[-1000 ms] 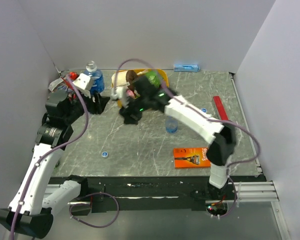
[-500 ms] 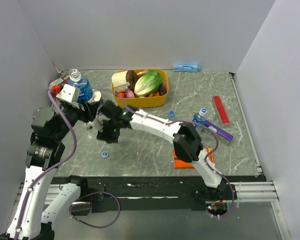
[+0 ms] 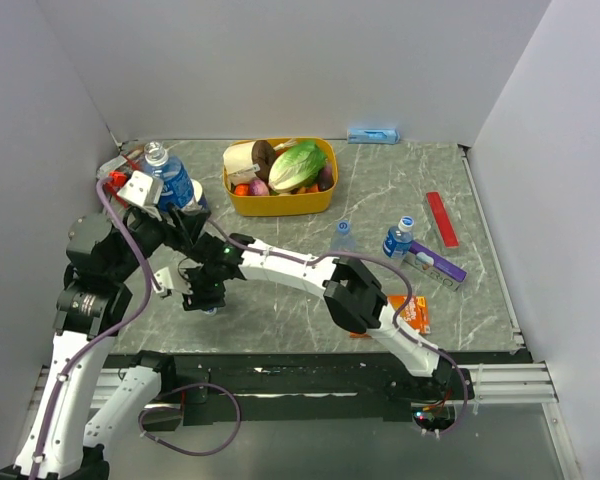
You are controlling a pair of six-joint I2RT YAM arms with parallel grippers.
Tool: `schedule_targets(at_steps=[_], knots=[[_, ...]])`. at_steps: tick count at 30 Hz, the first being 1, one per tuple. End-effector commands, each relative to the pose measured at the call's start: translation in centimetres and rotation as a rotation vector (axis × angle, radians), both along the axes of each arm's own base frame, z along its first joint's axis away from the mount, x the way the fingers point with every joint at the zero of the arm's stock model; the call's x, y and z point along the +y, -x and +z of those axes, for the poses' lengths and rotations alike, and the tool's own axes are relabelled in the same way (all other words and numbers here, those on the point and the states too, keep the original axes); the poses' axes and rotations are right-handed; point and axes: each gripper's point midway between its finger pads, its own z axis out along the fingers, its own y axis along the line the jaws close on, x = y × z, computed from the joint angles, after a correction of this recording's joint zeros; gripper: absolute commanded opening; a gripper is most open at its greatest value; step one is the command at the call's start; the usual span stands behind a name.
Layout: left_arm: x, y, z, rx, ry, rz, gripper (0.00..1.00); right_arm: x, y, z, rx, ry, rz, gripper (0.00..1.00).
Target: Screw on the bottle caps
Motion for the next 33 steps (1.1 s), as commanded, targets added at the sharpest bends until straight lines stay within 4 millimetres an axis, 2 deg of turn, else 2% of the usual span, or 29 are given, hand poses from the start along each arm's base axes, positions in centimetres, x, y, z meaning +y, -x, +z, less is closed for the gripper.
schedule_targets(at_steps=[1, 8, 17, 26, 33], knots=[[-0.5, 0.9, 1.1, -0.049, 0.024, -0.036, 0.01, 0.7, 0.5, -0.7, 0.015, 0.005, 0.048, 0.61], [-0.5, 0.7, 0.3, -0.039, 0.03, -0.038, 0.01, -0.1, 1.5, -2.4, 0.059, 0.052, 0.073, 0.61], [-0.6, 0.5, -0.1, -0.034, 0.033, -0.035, 0.01, 0.0, 1.2, -3.4, 0.049, 0.062, 0.072, 0.61], [-0.5, 0.3, -0.5, -0.025, 0.029, -0.029, 0.01, 0.3, 1.1, -4.2, 0.048, 0.066, 0.085, 0.5], [-0.5, -0.1, -0.7, -0.021, 0.027, -0.026, 0.01, 0.2, 0.9, -4.1, 0.032, 0.065, 0.092, 0.47]])
